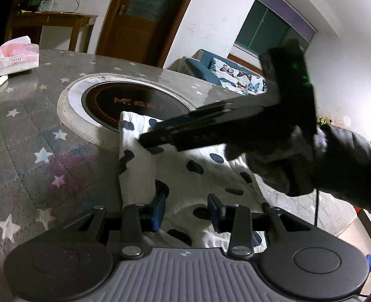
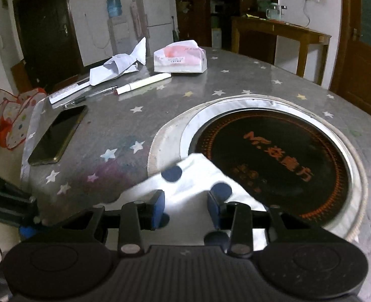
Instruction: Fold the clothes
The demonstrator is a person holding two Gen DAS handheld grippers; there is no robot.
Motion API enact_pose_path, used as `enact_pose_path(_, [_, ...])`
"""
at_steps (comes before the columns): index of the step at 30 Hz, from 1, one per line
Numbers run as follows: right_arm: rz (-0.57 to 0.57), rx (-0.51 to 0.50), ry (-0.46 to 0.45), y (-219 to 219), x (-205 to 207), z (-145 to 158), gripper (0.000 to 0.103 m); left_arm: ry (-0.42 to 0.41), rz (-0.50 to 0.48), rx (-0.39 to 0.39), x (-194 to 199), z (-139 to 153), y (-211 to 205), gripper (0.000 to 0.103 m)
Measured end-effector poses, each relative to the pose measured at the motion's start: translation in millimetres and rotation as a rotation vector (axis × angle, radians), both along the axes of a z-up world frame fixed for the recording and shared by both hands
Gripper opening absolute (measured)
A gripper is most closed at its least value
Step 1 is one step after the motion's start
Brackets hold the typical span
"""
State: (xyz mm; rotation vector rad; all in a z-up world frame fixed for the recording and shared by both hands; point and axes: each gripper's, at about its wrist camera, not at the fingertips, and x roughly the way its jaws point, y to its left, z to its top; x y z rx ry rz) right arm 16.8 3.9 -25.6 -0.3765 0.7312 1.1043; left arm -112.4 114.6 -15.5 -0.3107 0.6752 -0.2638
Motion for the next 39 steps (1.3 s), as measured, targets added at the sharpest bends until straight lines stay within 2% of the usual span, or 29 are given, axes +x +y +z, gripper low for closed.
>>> enact_pose_path(7, [-0.004,-0.013,0.005,18.8,13.0,-8.1,0.037,0.004,0.002,-0.017,-0.6,-3.4,2.3,0.040])
enact_pose_path(13, [-0.013,0.006,0.002,20.2,17.2,-3.4,0.037,0.000,0.007,-0.023,-3.5,-1.5,2.5,0.041])
enact_pose_path(21, [-0.012,0.033,-0.009,-22.5,-6.0,20.6,0.038,-0.042,0.043,-0.019,-1.6,11.1,8.5,0.041])
enact_pose_path(28, [0.005,0.023,-0.002,-56.1,-42.6,15.3,0.039,-0.037,0.101,-0.029,14.2,8.0,16.4,0.039])
enact_pose_path(32, [0.012,0.024,-0.002,-75.4,-63.3,12.3,0.039,-0.014,0.120,-0.008,15.0,-0.8,17.9,0.032])
enact_pose_path(35, [0.009,0.012,-0.010,-89.4,-76.2,8.7,0.044,0.002,0.135,0.007,15.1,-7.4,19.4,0.030])
enact_pose_path(39, [-0.009,0.012,-0.026,-109.8,-90.3,5.5,0.045,0.007,0.154,0.020,14.1,-10.2,21.4,0.029])
